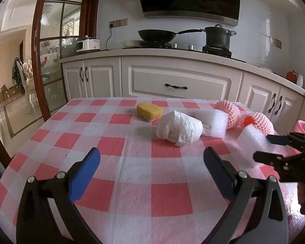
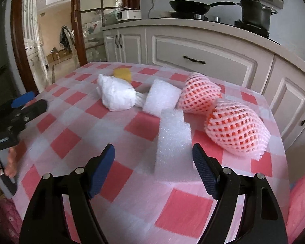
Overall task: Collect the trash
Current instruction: 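Grasp the white foam block with the right tool, then grasp the white plastic bag with the left tool while the right tool holds the foam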
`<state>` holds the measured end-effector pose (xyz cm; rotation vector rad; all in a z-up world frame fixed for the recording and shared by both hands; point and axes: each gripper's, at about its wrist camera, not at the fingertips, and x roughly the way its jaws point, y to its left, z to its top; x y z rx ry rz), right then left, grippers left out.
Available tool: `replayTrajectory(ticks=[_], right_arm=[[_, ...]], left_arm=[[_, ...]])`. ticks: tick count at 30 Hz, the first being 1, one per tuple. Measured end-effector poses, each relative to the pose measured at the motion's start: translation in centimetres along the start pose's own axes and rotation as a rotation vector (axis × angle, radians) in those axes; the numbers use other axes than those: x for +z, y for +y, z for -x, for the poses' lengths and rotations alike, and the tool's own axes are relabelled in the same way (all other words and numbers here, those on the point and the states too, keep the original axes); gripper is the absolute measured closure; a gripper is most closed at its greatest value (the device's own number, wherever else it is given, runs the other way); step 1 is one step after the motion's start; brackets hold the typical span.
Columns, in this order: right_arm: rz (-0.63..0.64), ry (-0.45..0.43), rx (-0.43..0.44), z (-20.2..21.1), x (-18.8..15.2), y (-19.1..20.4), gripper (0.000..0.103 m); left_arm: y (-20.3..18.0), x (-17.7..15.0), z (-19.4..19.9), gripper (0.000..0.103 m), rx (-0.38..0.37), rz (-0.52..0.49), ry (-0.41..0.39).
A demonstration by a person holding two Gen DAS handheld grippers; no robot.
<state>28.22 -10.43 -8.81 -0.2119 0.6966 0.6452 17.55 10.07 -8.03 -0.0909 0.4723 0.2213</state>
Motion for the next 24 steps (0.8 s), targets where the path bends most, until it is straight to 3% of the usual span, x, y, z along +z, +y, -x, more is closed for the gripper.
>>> replayTrajectory(ticks=[8,11,20,24], right_arm=[[-0.014,0.020,-0.038,-1.8,0.0,-1.5,0.050],[-0.015,0.018,-0.045,-1.6,-0.1,-1.6,0.066],[-0.085,-0.025,-0.064,-0.3,0.1,-2.1,0.068],[-0.107,-0.030,-0.056,-0.1,0.3,-1.9,0.068]], left_arm=[[0.2,0.0,-0.3,0.005,-0.009,0.028,0.018],[0.2,0.5,-0.7,0.005,-0.017,0.037,0.019],[-1.5,3.0,-4.8,0.005,-0.048,0.025,0.081],[-2.6,4.0,-8.1,0.012,-0.067,0.002,0.143]])
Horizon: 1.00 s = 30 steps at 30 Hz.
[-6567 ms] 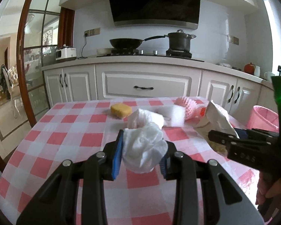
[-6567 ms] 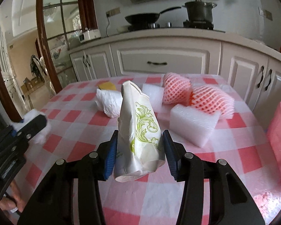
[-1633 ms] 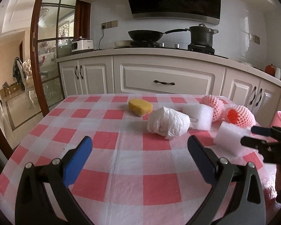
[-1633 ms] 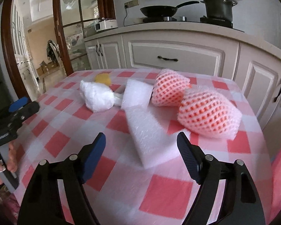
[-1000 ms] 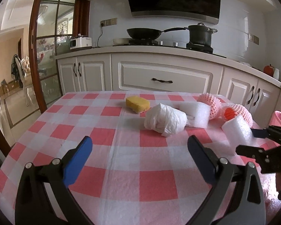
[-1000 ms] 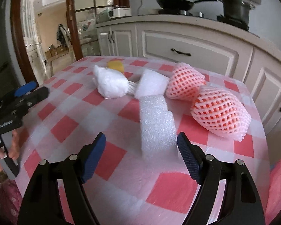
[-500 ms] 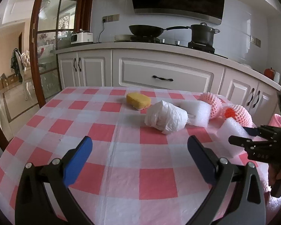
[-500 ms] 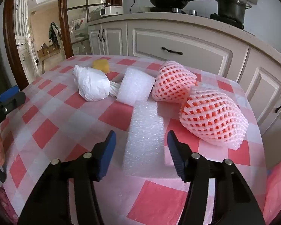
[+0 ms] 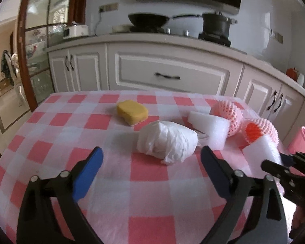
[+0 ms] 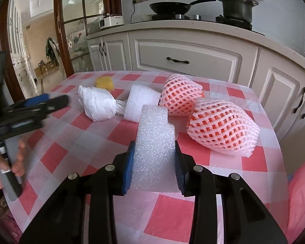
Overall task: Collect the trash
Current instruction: 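Grasp the white plastic bag with the left tool while the right tool holds the foam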
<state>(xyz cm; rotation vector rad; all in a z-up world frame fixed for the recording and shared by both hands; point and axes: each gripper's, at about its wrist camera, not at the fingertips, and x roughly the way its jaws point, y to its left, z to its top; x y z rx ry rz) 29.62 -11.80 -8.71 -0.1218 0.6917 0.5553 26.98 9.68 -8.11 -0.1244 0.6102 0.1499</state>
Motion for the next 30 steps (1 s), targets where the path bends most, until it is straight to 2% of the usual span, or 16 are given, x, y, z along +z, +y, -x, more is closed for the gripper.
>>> replayTrajectory(ticks=[5,9,12,13,14,17,19,26,30], right_arm=[[-0.027,-0.003,0.017,0.1,-0.2,0.0,0.068],[-0.055,-0.002,0.024,0.0,-0.3,-0.2,0.068],[-0.066,-0.004,0.030,0.2,-0.5,-0.2,0.068],[-0.069,-0.005,0.032,0.3,-0.5,-0.2,0.068],[-0.070,-0.006,0.033,0.3,-0.6,-0.2,0.068],[-0.077,-0.006,0.035,0.5,-0.9,-0.3,0.068],[-0.088,-0.005,0.037,0.6,-1.2,-0.3,0.068],[-0.102,-0.016,0.033,1.4,-1.6,0.0,0.068],[-0.107,-0.019,0.037,2.2,-1.9,0.3,0.068]], left_arm=[[-1.0,1.3,-3.6,0.015,-0.008,0.010,0.057],[-2.7,1.9,-6.1,0.015,0.000,-0.034,0.098],[-3.2,1.7,-7.3,0.028,-0.004,-0.042,0.130],[-3.2,1.4,-7.4,0.039,-0.010,-0.047,0.132],[-3.3,1.3,-7.3,0.043,-0.019,-0.054,0.131],[-3.2,0.8,-6.4,0.052,-0.041,-0.063,0.106],[-3.1,0.5,-5.3,0.054,-0.045,-0.069,0.082],[-2.4,-1.5,-0.8,0.054,-0.047,-0.058,0.019],[-1.7,-2.6,2.6,0.054,-0.038,-0.038,-0.042]])
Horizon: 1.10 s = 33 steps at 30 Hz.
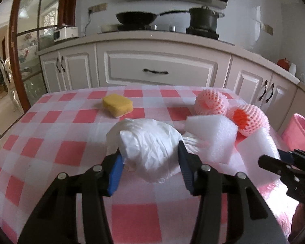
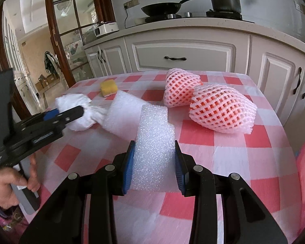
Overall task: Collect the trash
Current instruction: 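Grasp the white plastic bag with the left tool while the right tool holds the foam, then carry the plastic bag and foam block over the pink wastebasket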
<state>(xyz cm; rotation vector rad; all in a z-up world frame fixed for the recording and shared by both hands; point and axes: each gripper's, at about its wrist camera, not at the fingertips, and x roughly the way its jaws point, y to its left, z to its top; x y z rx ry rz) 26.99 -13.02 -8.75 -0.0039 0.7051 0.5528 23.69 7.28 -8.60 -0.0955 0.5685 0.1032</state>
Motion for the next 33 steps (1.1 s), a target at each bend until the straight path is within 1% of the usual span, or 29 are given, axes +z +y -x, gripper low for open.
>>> replayTrajectory(ticks=[3,12,18,20,21,22,23,24,25,27,30,33], right_arm=[[-0.007,-0.011,0.014,1.0,-0.2,0.4,0.068],[0.002,-0.042,0.018,4.4,-1.0,2.3,0.068],[0.019,-0.076,0.005,6.9,-0.9,2.8,0.068],[0.021,-0.092,0.000,7.8,-0.8,3.0,0.068],[0.025,-0.095,-0.002,8.2,-0.8,3.1,0.068],[0.031,-0.092,-0.008,8.3,-0.9,3.2,0.068],[0.036,-0.089,-0.015,8.4,-1.0,3.3,0.068],[0.029,-0.098,-0.006,8.7,-1.1,3.4,0.068],[0.023,-0.108,0.007,9.1,-1.1,3.5,0.068],[0.040,-0.125,0.007,9.9,-1.2,4.1,0.068],[0.054,-0.138,0.033,10.6,-1.3,4.8,0.068],[0.083,-0.134,0.020,10.6,-1.4,5.4,0.068]], left_arm=[[0.7,-0.1,2.5,0.054,-0.004,0.019,-0.055],[0.4,-0.5,7.2,0.054,-0.047,0.024,-0.103],[0.0,-0.2,10.4,0.054,-0.074,0.025,-0.160],[-0.2,0.0,11.6,0.054,-0.083,0.024,-0.189],[-0.3,0.1,12.3,0.054,-0.090,0.025,-0.216],[-0.5,0.2,12.5,0.054,-0.076,0.016,-0.225],[-0.9,0.2,12.1,0.054,-0.043,-0.011,-0.197],[-1.2,0.1,11.6,0.054,-0.043,-0.024,-0.159],[-1.2,-0.1,11.0,0.054,-0.056,-0.015,-0.119],[-1.1,-0.6,11.0,0.054,-0.060,0.001,-0.111],[-1.8,-1.0,11.5,0.054,-0.082,-0.029,-0.116],[-2.4,-0.8,12.0,0.054,-0.093,-0.043,-0.131]])
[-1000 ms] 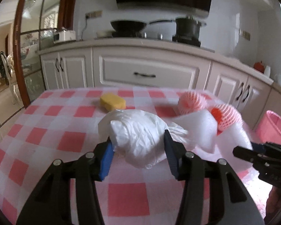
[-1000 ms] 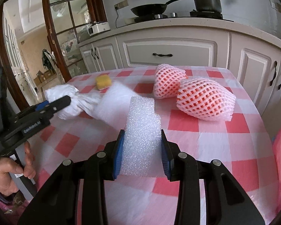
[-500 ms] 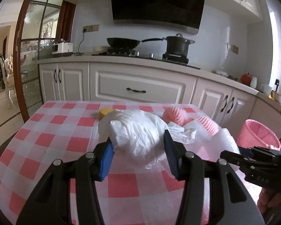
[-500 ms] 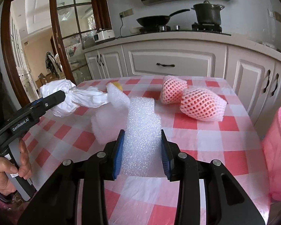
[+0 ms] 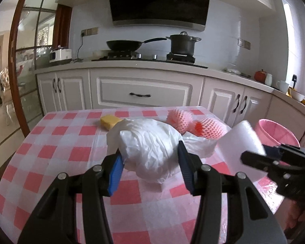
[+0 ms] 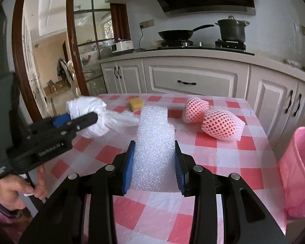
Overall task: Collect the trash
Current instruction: 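Carry the plastic bag and foam block over the pink wastebasket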
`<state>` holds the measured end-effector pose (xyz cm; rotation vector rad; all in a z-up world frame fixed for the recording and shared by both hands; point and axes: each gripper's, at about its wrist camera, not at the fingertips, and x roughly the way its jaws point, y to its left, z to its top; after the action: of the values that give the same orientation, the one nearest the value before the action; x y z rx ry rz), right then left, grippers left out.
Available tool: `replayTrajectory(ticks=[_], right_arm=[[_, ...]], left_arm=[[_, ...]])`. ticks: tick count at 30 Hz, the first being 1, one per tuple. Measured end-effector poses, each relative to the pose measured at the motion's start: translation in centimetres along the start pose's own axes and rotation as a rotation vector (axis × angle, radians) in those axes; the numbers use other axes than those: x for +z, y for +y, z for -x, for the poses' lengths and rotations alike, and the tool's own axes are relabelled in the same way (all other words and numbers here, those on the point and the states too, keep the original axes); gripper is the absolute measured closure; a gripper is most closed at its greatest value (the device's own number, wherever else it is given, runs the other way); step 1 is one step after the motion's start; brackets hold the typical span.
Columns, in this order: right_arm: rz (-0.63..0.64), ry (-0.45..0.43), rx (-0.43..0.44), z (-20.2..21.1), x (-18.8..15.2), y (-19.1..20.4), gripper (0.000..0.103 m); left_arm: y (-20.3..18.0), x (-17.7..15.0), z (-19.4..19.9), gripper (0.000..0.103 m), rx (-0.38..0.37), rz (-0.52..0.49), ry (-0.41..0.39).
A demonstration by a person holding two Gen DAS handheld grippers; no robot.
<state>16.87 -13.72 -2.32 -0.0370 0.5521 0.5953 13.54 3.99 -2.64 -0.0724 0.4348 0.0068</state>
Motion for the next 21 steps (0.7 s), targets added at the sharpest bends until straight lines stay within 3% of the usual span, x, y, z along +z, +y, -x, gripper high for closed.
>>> replayTrajectory(ticks=[10,21], right_arm=[[-0.070,-0.031,-0.042,1.7,0.1,-2.8,0.068],[-0.092,-0.064,-0.175,5.0,-0.5,-6.4,0.068]], left_arm=[[-1.3,0.2,0.0,0.054,-0.038,-0.009,-0.003],[-6.6,0.7,-1.2,0.054,-0.177,-0.039,-0.016]])
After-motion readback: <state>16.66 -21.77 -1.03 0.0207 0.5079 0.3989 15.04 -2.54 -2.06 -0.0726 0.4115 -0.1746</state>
